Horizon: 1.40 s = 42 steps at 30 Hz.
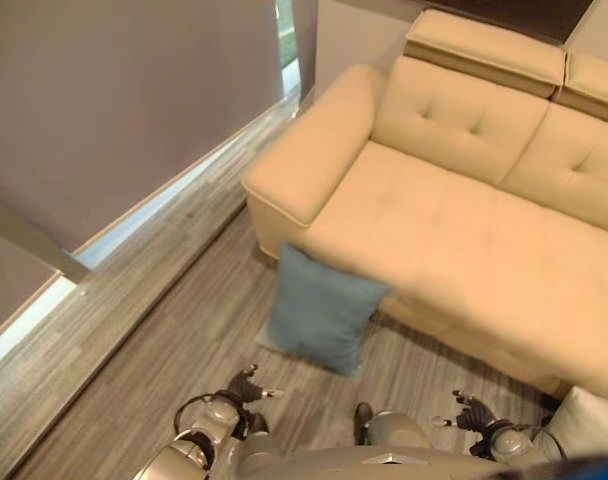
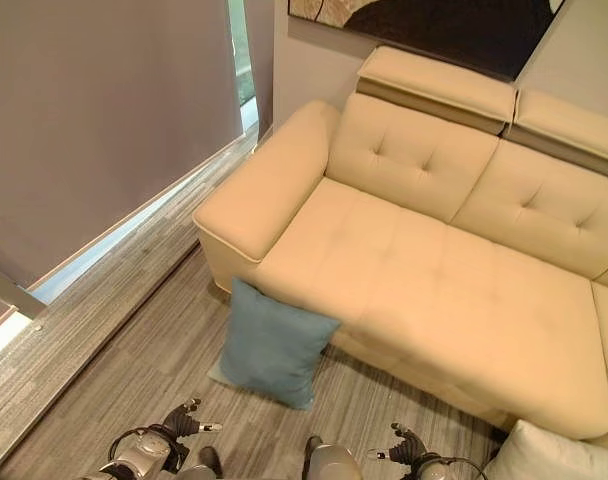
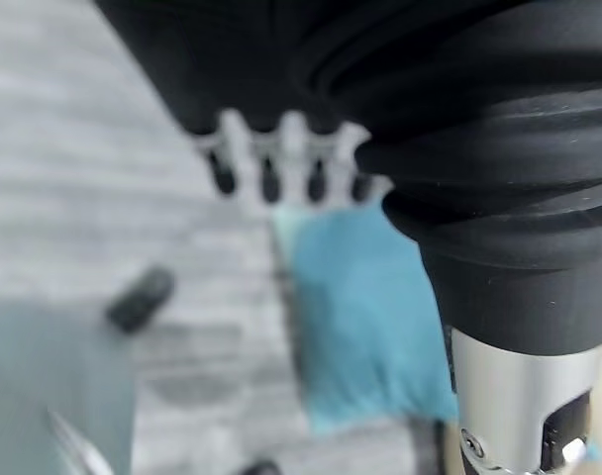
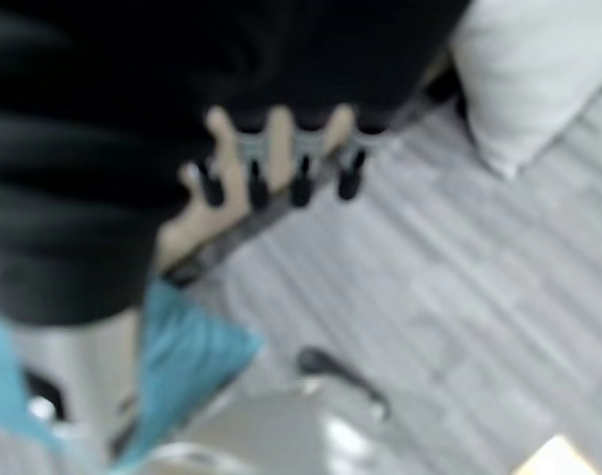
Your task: Pick up all the scattered cushions and arrange them neatly on the sofa.
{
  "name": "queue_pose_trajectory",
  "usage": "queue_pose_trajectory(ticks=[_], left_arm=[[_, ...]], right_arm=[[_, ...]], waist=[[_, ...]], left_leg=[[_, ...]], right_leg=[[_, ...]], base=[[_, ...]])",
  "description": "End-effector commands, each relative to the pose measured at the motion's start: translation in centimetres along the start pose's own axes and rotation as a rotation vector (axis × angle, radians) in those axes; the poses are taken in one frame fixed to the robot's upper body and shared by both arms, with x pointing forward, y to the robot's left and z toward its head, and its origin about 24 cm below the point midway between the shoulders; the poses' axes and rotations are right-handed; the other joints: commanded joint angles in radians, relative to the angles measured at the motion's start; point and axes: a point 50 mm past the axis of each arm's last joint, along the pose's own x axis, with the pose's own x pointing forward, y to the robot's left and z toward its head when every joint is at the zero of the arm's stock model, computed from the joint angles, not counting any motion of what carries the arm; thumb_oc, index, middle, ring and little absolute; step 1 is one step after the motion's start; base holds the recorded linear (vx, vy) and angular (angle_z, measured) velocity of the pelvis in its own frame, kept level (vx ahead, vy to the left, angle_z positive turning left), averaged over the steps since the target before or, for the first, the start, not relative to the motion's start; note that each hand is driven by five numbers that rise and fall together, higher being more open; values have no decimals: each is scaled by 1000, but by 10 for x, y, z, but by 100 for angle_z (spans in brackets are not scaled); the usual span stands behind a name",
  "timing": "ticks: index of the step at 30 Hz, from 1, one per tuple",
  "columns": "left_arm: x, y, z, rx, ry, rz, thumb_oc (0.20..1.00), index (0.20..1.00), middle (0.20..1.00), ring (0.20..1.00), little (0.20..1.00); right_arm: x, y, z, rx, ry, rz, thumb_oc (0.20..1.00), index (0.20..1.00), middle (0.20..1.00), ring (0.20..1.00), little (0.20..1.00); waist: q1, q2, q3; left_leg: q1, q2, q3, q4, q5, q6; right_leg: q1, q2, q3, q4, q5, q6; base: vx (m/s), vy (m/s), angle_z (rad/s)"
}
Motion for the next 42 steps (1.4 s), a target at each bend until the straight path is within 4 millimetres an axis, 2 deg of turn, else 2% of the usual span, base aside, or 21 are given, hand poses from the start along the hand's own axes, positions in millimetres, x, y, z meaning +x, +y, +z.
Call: queue_pose_trajectory(ticks=[1,3,4,5,8,9,11,12,15,16,19,20,22,24,26,28,31,34,35,38,42], left_arm=[[3,20,21,7,-84,50,1000,1000,1000,1000,1000],[2,22,18,5,-76,56,1000,1000,1000,1000,1000],[2,22,18,5,-76,56,1000,1000,1000,1000,1000],[2,26,14,2,-64,65,1000,1000,1000,1000,1000],[1,27,13,-1,-63,68,1000,1000,1000,1000,1000],[1,27,14,-8,-68,65,1000,1000,1000,1000,1000],[2,26,14,-4,-68,61,1000,1000,1000,1000,1000],[2,23,16,3,-75,47,1000,1000,1000,1000,1000],[1,15,12,13,-60,21,1000,1000,1000,1000,1000],[2,13,14,18,-69,12,1000,1000,1000,1000,1000],[2,12,16,16,-77,12,1000,1000,1000,1000,1000],[3,9,20,3,-88,7,1000,1000,1000,1000,1000],[2,6,22,-1,-98,3,1000,1000,1000,1000,1000],[2,5,22,-3,-102,3,1000,1000,1000,1000,1000],[2,3,28,-20,-124,4,1000,1000,1000,1000,1000],[3,3,32,-26,-137,5,1000,1000,1000,1000,1000],[2,0,33,-33,-142,-5,1000,1000,1000,1000,1000],[3,3,35,-27,-150,3,1000,1000,1000,1000,1000],[4,8,40,-18,-166,19,1000,1000,1000,1000,1000],[4,22,57,-35,-221,72,1000,1000,1000,1000,1000],[2,47,80,-53,-301,159,1000,1000,1000,1000,1000]], right_arm=[[7,-8,31,-27,-102,-17,1000,1000,1000,1000,1000],[7,-8,32,-35,-112,-15,1000,1000,1000,1000,1000],[7,-8,32,-35,-112,-15,1000,1000,1000,1000,1000],[7,-7,36,-42,-130,-11,1000,1000,1000,1000,1000],[6,-5,41,-47,-158,-4,1000,1000,1000,1000,1000],[6,-6,44,-57,-176,0,1000,1000,1000,1000,1000],[5,-7,43,-64,-174,0,1000,1000,1000,1000,1000],[4,-11,37,-62,-158,-13,1000,1000,1000,1000,1000],[0,-16,24,-45,-129,-26,1000,1000,1000,1000,1000],[-1,-20,18,-43,-113,-38,1000,1000,1000,1000,1000],[-1,-23,17,-38,-110,-50,1000,1000,1000,1000,1000],[-1,-26,17,-39,-105,-56,1000,1000,1000,1000,1000],[-1,-26,16,-49,-101,-55,1000,1000,1000,1000,1000],[-1,-27,18,-58,-105,-59,1000,1000,1000,1000,1000],[0,-32,24,-69,-124,-72,1000,1000,1000,1000,1000],[0,-35,26,-74,-130,-77,1000,1000,1000,1000,1000],[0,-34,28,-89,-134,-72,1000,1000,1000,1000,1000],[2,-33,38,-96,-164,-68,1000,1000,1000,1000,1000],[4,-30,51,-98,-199,-62,1000,1000,1000,1000,1000],[5,-34,69,-75,-261,-87,1000,1000,1000,1000,1000],[3,-41,83,-30,-328,-133,1000,1000,1000,1000,1000]], waist=[[-3,-5,1],[-9,-1,2],[-8,-1,0],[-6,0,-2],[-4,2,7],[-20,10,17],[-27,11,25],[-32,11,32],[-56,15,26],[-58,8,39],[-51,4,51],[-42,2,56],[-36,-1,51],[-29,0,52],[-13,9,55],[-10,9,58],[-12,24,52],[-11,23,55],[-13,18,57],[-11,17,64],[-11,20,76]], left_leg=[[-19,-2,8,30,-64,7],[7,-27,3,1,-63,18],[5,-26,4,-1,-61,17],[24,-45,20,-35,-61,23],[52,-61,22,-54,-68,28],[65,-73,-1,-54,-76,30],[69,-79,-15,-44,-83,31],[72,-89,-27,-16,-104,34],[65,-77,-7,57,-117,-8],[22,-35,-6,193,-73,-46],[-13,-16,-19,257,-48,-62],[-52,-6,-51,270,-47,-59],[-79,5,-73,217,-72,-41],[-81,4,-95,172,-65,-37],[-111,25,-176,78,-1,-47],[-133,37,-190,74,23,-54],[-105,30,-167,28,15,-46],[-107,14,-140,31,2,-35],[-118,-1,-99,43,-18,-23],[-147,-19,-46,64,-49,-3],[-173,-32,-17,89,-78,10]], right_leg=[[68,16,48,-44,67,65],[67,79,77,-41,38,64],[64,80,78,-42,41,64],[53,131,58,-59,24,44],[14,159,5,-64,22,25],[-50,179,-4,-53,39,21],[-54,181,1,-53,39,20],[-17,177,8,-78,31,5],[18,179,18,-99,27,-23],[54,182,22,-114,24,-46],[71,187,25,-122,23,-58],[86,185,34,-131,10,-65],[88,174,48,-132,1,-60],[89,175,58,-128,-6,-56],[92,183,90,-121,-28,-49],[95,175,105,-119,-35,-45],[97,158,124,-108,-44,-29],[73,139,149,-94,-34,-12],[41,115,170,-87,-16,7],[-18,88,191,-72,8,30],[-57,62,189,-67,24,45]], base=[[160,208,-35],[158,187,-19],[117,107,11],[106,68,33],[111,37,-12],[191,12,-12],[152,-13,26],[147,-60,70],[146,-118,63],[104,-142,47],[51,-86,32],[91,-24,-1],[131,12,-5],[140,68,-12],[203,126,-38],[157,130,-62],[147,176,-37],[81,230,-59],[11,213,-55],[-8,193,-70],[16,88,-23]])
